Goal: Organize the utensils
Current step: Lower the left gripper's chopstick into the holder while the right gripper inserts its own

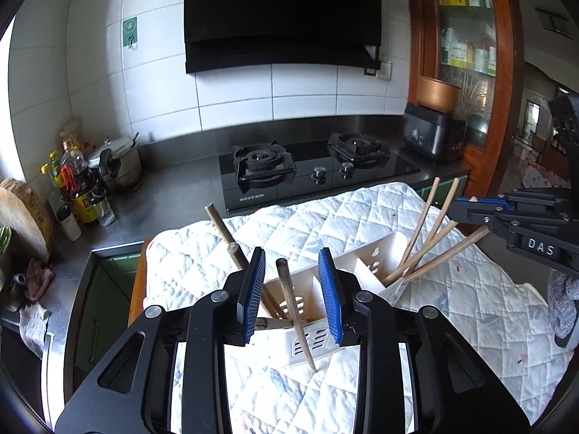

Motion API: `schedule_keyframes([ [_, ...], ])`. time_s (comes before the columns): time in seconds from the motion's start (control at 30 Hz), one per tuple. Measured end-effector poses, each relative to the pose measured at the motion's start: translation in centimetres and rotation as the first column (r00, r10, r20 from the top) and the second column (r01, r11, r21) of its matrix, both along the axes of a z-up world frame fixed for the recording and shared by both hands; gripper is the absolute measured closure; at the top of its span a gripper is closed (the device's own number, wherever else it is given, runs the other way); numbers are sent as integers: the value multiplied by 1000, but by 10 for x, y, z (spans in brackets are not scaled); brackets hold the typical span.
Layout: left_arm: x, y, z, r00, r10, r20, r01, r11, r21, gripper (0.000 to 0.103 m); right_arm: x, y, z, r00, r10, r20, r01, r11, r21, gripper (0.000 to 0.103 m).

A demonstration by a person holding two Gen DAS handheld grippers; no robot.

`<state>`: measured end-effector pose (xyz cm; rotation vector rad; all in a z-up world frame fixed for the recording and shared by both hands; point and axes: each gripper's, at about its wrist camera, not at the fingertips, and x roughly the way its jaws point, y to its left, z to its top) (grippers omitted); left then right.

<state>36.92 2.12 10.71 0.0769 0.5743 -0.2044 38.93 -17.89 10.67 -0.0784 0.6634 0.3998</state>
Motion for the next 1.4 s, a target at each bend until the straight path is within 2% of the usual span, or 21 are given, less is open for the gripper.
schedule_keyframes([
  [0.13, 9, -1, -2, 999, 3, -49, -1, 999, 32, 73, 0, 0, 2, 1000, -1, 3, 1, 1000, 2, 95],
  [0.23, 13, 0, -4, 997, -3, -73, 7, 999, 49, 88, -2, 1, 3, 1000, 0, 6, 0, 1000, 4, 95],
  [0.4, 13, -1, -3, 997, -12, -72, 16, 998, 55, 95, -2, -1, 4, 1000, -4, 10, 4, 1000, 5, 95],
  [0.63, 2, 2, 14, 1000, -8, -27, 8, 1000, 12, 97, -5, -4, 8, 1000, -10, 16, 10, 1000, 9, 95],
  [1.13, -17, 5, 114, 986, 18, 165, -3, 996, -90, 98, -14, -9, 27, 998, -8, 57, 7, 1000, 14, 95],
  [1.4, -14, 6, 117, 981, 36, 192, -6, 988, -156, 98, -12, -14, 28, 998, -14, 60, 13, 1000, 18, 95],
])
